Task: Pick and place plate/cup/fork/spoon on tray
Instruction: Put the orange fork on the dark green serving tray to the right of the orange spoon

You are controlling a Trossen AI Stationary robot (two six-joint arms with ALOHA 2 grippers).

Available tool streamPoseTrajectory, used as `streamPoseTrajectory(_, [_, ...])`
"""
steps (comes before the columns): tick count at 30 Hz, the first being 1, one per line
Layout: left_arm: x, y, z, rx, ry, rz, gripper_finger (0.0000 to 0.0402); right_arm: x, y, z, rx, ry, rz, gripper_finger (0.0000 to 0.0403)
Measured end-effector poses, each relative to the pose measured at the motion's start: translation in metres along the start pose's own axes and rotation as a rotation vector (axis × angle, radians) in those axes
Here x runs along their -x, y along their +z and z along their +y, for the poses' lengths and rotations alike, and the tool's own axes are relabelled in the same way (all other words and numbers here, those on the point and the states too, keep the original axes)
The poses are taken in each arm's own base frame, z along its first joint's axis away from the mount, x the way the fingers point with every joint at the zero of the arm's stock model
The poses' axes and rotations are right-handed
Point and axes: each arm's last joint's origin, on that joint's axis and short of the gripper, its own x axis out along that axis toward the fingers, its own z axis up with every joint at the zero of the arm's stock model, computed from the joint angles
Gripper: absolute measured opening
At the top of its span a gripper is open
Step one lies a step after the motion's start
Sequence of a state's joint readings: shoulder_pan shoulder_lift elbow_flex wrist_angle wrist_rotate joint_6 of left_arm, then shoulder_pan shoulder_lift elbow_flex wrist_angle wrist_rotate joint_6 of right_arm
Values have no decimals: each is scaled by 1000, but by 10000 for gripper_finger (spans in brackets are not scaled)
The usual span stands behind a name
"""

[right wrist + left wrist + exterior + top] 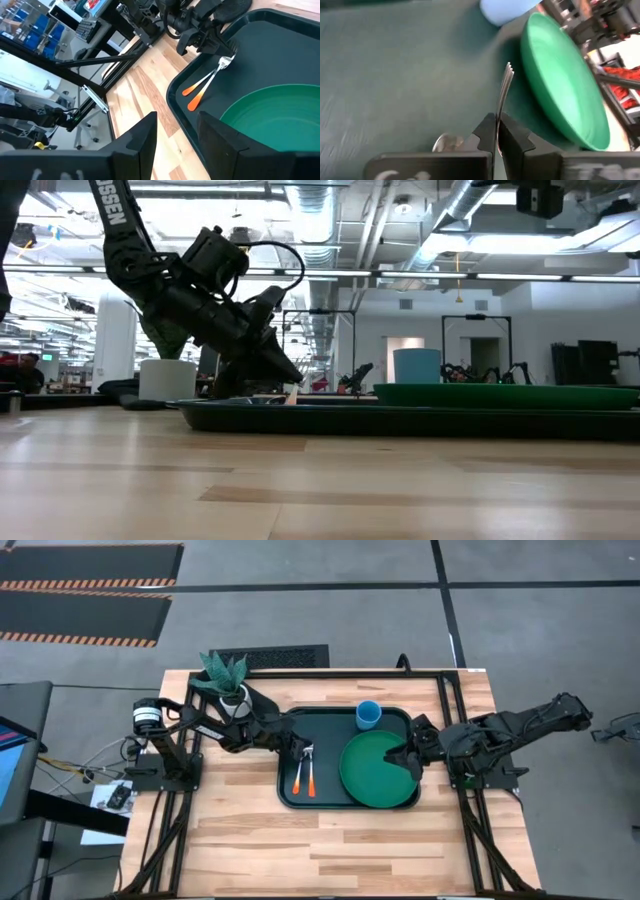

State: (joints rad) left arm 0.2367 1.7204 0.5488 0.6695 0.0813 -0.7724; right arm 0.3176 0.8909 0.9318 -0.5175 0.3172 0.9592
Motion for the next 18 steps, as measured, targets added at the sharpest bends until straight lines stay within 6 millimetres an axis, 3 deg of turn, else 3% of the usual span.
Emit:
streamPoseTrajectory(5, [0, -4, 4, 40, 39, 25, 22, 0, 0, 0, 12, 0, 0, 160])
streamPoseTrajectory(18, [-1, -1, 1, 60, 27, 6, 135, 0, 0, 0, 17, 0, 0, 159])
